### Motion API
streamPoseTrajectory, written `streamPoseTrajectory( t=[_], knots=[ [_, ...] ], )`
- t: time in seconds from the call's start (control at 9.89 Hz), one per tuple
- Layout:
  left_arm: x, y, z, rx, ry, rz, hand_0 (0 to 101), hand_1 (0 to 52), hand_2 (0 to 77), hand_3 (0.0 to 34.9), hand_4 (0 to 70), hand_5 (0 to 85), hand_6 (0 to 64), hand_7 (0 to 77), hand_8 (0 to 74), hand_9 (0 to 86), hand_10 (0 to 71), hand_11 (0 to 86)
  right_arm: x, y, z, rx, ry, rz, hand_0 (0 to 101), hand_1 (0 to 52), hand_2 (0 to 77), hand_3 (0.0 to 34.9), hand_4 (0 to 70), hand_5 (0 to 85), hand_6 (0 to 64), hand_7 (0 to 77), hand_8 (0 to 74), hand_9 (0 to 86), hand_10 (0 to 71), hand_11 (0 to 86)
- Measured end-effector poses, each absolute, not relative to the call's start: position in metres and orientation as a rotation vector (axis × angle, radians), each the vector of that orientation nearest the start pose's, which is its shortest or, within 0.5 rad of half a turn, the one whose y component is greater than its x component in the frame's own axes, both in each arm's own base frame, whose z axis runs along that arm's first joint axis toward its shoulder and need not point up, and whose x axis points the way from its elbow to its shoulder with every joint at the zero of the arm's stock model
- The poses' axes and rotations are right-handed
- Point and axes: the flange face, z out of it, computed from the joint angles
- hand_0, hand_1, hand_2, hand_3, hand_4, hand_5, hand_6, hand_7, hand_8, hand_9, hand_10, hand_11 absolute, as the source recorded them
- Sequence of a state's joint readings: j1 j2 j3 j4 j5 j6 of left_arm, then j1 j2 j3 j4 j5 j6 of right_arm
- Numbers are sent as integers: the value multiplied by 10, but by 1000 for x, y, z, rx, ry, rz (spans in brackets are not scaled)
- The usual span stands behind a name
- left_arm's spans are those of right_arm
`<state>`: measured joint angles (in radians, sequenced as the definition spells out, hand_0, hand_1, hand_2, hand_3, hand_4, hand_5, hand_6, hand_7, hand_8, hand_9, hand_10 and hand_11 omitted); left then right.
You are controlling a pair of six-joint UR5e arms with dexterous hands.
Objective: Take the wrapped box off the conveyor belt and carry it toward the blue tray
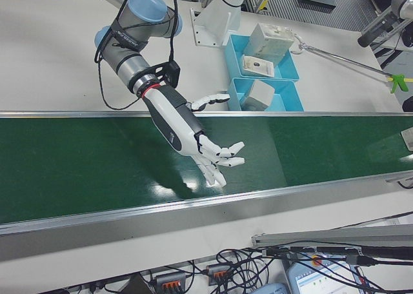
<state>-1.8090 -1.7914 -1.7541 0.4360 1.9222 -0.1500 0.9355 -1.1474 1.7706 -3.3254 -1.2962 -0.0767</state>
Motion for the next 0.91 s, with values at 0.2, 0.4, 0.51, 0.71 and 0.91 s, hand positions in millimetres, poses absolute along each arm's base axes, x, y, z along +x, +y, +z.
streamPoseTrajectory(
  t=[0.2, 0.4, 0.51, 0.71, 0.91],
  knots=[
    [-225, -505, 526, -303, 2191, -2279, 0, 0, 5, 0, 0, 11, 0, 0, 0, 0, 5, 0, -240, -595, 370, 531, 2725, -1775, 518, 175, 136, 181, 98, 371, 16, 251, 0, 65, 5, 33],
    [-225, -505, 526, -303, 2191, -2279, 0, 0, 5, 0, 0, 11, 5, 0, 0, 0, 0, 0, -237, -596, 367, 526, 2726, -1766, 518, 175, 136, 181, 98, 371, 16, 251, 0, 65, 5, 33],
    [-225, -505, 526, -303, 2191, -2279, 0, 0, 5, 0, 0, 11, 5, 0, 0, 0, 0, 0, -235, -596, 366, 529, 2730, -1761, 518, 180, 136, 182, 93, 371, 16, 251, 0, 65, 5, 33],
    [-225, -505, 526, -303, 2191, -2279, 0, 0, 5, 0, 0, 11, 5, 0, 0, 0, 5, 0, -235, -596, 364, 541, 2739, -1755, 512, 175, 136, 190, 87, 371, 16, 251, 0, 60, 5, 33],
    [-225, -505, 526, -303, 2191, -2279, 0, 0, 5, 0, 0, 11, 0, 5, 0, 0, 5, 0, -234, -596, 363, 546, 2740, -1750, 511, 169, 136, 190, 98, 371, 16, 251, 0, 60, 5, 33]
  ],
)
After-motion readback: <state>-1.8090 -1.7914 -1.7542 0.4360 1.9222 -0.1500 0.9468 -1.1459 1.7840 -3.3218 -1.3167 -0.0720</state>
